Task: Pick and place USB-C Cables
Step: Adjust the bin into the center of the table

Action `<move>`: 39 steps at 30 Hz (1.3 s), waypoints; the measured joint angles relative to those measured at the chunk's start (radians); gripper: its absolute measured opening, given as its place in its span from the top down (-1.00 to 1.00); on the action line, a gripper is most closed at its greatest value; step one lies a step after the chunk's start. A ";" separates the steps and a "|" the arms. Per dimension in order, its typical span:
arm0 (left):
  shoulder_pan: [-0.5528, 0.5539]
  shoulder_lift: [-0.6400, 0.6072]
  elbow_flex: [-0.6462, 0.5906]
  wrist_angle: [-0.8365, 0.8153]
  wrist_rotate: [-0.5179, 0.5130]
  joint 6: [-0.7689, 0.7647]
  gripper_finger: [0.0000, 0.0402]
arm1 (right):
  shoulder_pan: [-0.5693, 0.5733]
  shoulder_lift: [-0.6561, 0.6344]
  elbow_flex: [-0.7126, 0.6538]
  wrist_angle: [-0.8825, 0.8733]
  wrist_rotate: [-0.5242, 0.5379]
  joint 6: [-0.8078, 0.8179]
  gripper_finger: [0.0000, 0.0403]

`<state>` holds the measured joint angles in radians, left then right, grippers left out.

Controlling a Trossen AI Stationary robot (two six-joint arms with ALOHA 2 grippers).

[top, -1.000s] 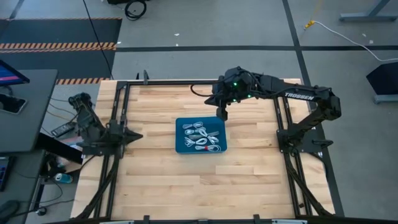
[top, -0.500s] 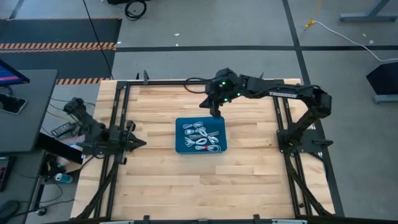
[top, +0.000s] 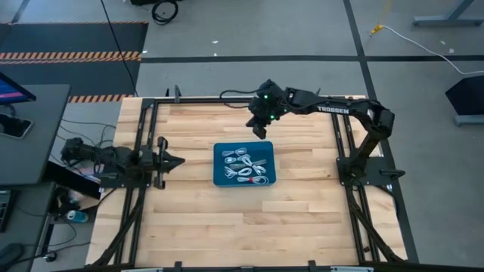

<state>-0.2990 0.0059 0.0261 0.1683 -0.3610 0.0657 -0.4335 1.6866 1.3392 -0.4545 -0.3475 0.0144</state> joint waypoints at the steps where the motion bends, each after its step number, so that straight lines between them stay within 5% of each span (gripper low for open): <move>1: 0.021 0.000 0.000 -0.001 0.038 -0.007 0.90 | -0.001 0.002 -0.001 -0.045 0.030 -0.008 0.98; 10: 0.113 0.000 0.000 -0.005 0.121 -0.029 0.90 | 0.035 0.075 0.000 -0.171 0.199 -0.041 0.98; 20: 0.113 0.000 0.000 -0.009 0.136 -0.053 0.90 | 0.080 0.189 0.000 -0.124 0.144 -0.039 0.98; 33: 0.113 0.000 0.000 -0.017 0.139 -0.055 0.90 | 0.124 0.176 0.000 -0.089 0.149 -0.014 0.98; 39: 0.113 0.000 0.000 -0.025 0.139 -0.066 0.90 | 0.133 0.036 0.000 0.014 0.188 -0.030 0.98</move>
<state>-0.1860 0.0063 0.0265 0.1431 -0.2216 -0.0005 -0.3007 1.7228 1.3388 -0.4401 -0.1594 -0.0159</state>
